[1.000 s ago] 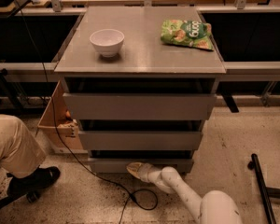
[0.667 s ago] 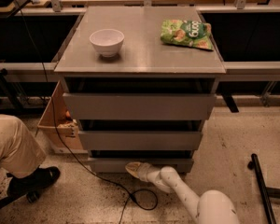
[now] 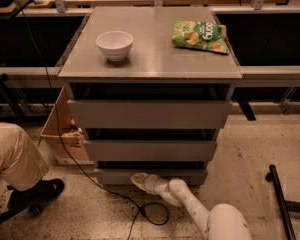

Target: Close bottom drawer

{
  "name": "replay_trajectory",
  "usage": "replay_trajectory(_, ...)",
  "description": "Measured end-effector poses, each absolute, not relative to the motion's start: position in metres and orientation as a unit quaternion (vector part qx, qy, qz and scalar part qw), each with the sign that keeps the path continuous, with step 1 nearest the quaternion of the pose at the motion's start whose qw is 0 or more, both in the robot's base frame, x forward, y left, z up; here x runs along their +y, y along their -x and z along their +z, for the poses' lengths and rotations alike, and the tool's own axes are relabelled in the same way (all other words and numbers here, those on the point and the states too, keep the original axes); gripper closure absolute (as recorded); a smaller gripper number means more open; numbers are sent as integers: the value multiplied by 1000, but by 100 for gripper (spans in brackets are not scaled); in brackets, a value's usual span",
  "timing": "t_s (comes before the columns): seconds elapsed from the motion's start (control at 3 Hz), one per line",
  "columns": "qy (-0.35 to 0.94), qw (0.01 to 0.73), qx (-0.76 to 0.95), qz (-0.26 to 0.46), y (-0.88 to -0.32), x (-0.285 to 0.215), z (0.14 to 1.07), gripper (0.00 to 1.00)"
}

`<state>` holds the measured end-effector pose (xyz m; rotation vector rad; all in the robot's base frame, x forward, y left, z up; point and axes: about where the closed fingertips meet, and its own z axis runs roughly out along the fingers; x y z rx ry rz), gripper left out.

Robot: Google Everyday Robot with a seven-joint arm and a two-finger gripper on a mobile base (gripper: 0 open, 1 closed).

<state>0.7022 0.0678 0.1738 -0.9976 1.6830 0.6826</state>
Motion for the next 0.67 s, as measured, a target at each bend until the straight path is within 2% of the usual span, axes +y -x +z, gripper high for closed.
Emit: replay_trajectory(0.67,437,544,667,262,-713,76,187,100)
